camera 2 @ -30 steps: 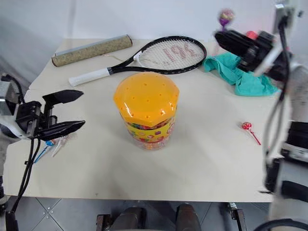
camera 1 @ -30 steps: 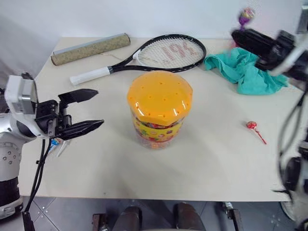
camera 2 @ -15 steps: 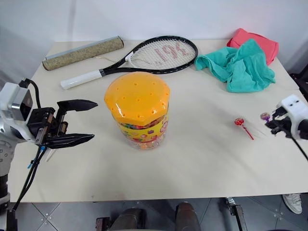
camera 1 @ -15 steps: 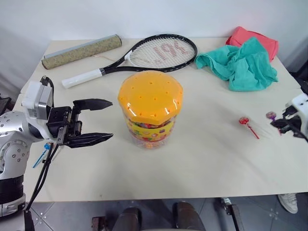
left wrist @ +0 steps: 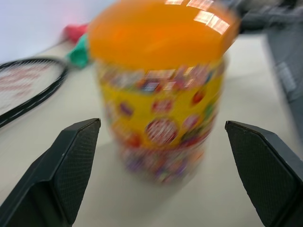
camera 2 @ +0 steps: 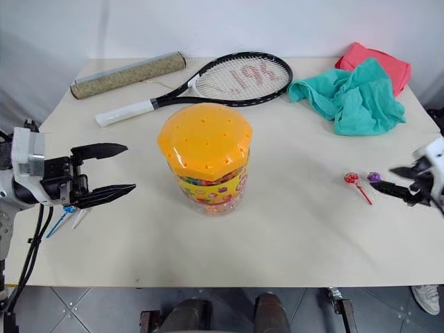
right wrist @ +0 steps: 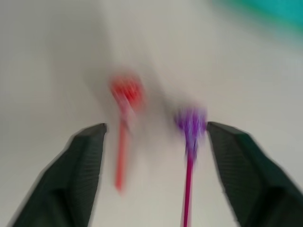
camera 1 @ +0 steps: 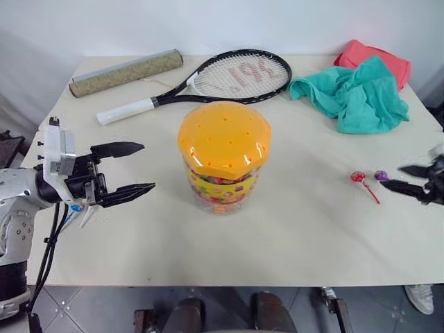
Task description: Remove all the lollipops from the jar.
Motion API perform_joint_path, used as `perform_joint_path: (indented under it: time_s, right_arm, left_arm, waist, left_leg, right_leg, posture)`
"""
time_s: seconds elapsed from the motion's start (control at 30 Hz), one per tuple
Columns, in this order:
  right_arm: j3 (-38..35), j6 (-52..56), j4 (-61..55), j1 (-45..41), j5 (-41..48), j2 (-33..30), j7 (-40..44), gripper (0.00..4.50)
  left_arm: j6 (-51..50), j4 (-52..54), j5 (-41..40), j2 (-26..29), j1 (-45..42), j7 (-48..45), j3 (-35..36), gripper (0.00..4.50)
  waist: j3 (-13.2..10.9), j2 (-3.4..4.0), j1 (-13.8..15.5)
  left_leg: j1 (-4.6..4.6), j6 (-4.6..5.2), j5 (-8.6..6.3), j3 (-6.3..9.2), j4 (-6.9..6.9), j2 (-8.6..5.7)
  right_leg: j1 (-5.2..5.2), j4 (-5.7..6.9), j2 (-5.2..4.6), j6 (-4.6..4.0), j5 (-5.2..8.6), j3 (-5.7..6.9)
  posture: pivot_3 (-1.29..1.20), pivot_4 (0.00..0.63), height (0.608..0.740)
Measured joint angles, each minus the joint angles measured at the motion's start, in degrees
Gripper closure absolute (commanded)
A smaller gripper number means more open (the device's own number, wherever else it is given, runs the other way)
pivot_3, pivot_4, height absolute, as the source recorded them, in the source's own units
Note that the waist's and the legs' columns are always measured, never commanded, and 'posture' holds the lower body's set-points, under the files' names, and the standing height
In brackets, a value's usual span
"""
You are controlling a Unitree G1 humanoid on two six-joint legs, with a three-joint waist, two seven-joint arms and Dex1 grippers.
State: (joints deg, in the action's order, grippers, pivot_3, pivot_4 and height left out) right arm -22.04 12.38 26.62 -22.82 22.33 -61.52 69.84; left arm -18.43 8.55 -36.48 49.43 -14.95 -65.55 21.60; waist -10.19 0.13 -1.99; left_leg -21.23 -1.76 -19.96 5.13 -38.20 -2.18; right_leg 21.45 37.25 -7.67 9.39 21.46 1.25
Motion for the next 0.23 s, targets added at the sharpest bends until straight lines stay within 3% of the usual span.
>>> perform_joint_path:
  time_s: [0.1,0.23]
  right_arm:
    - [-6.8,0.7,-13.0,2.4,10.0,4.8,2.2,0.02]
    - [-5.0,-1.2,-30.1,11.2,14.2,11.3,4.4,0.02]
  left_arm:
    - [2.5,-2.1,1.9,0.0,2.3,-0.3,0.4,0.0]
    - [4.8,-3.5,3.0,-0.1,4.7,-0.1,1.5,0.0]
  waist:
    - [0.0,0.0,-0.1]
    - [0.0,-0.06,0.4]
  left_leg:
    - [0.01,-0.01,0.0,-0.01,0.01,0.11]
    - [-0.01,-0.02,-0.01,0.12,0.0,0.06]
  right_leg:
    - [-0.04,-0.11,0.08,0.01,0.0,0.02]
    - [-0.08,-0.09,0.03,0.02,-0.01,0.06]
  posture:
    - [0.0,0.15,0.74]
    - [0.0,0.15,0.74]
